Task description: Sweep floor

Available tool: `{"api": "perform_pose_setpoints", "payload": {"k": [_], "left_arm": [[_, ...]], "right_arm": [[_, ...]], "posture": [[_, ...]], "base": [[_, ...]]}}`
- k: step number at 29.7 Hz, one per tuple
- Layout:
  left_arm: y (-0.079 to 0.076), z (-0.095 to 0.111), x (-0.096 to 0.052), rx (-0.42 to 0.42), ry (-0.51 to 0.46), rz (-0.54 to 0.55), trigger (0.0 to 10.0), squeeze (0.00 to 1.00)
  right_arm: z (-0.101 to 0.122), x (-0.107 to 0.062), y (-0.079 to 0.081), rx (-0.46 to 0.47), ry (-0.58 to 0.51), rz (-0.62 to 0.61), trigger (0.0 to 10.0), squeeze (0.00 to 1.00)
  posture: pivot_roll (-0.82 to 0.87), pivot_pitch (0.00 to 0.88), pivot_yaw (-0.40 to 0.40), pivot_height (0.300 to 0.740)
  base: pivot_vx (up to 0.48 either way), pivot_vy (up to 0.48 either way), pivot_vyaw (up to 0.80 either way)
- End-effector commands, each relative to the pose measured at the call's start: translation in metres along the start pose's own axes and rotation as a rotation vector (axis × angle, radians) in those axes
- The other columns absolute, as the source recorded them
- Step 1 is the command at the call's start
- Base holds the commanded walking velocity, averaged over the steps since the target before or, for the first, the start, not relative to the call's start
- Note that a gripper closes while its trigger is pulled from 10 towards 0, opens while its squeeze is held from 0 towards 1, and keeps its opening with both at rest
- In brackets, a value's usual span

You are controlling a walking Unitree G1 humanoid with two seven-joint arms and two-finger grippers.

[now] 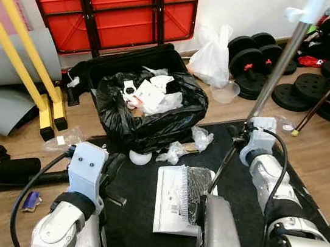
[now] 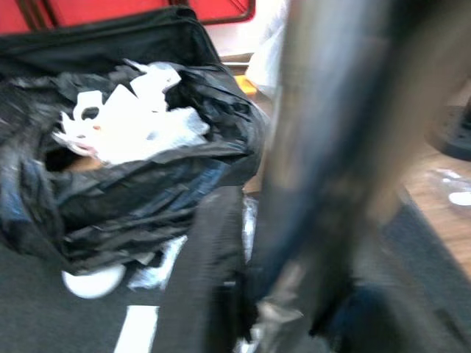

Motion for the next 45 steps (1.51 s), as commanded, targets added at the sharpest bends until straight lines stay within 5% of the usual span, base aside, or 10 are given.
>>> {"api": "perform_pose_setpoints", "payload": {"k": [1,13,18,19,24,37,45], "left_arm": [[0.000,0.000,0.000,0.003,0.008,-0.009,10.0,0.00],[0.000,0.001,0.003,-0.006,0.001,-0.001,10.0,0.00],[0.001,0.001,0.005,-0.011,-0.001,0.000,10.0,0.00],[0.001,0.001,0.005,-0.012,-0.002,0.000,10.0,0.00],[0.001,0.001,0.006,-0.014,-0.003,0.000,10.0,0.00],[0.004,0.002,0.017,0.001,-0.023,0.010,10.0,0.00],[0.012,0.008,0.027,-0.012,-0.054,0.067,10.0,0.00]], "right_arm": [[-0.007,-0.003,0.001,-0.040,0.013,0.009,0.0,0.00],[-0.003,-0.005,0.006,-0.177,-0.040,0.057,0.0,0.00],[0.002,-0.005,-0.001,0.128,-0.082,0.011,0.4,0.00],[0.007,-0.003,-0.002,0.184,-0.093,0.014,10.0,0.00],[0.013,-0.002,-0.003,0.230,-0.105,0.022,10.0,0.00],[0.080,-0.006,-0.037,0.300,-0.339,-0.025,10.0,0.00],[0.087,-0.009,-0.042,0.265,-0.350,-0.036,10.0,0.00]], "posture": [[-0.04,0.099,0.031,0.430],[-0.05,0.097,0.024,0.430],[-0.05,0.092,0.021,0.430],[-0.06,0.090,0.021,0.430],[-0.06,0.089,0.020,0.430],[-0.10,0.046,0.012,0.460],[-0.10,0.018,0.003,0.485]], "base": [[0.000,0.000,0.00],[0.000,0.000,0.00],[0.000,0.000,0.00],[0.000,0.000,0.00],[0.000,0.000,0.00],[0.000,0.000,0.00],[0.000,0.000,0.00]]}}
Point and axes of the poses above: a point about 5 cm out from each wrist's last joint towards the gripper, its own x axis pointing out of the wrist towards the gripper, its own z axis along the axis of the wrist's last joint, y = z × x, the point moved 3 cm from there along x, pointing out of the wrist towards the gripper, and after that the axes turned 7 degrees about -x, right-handed, at the moved point
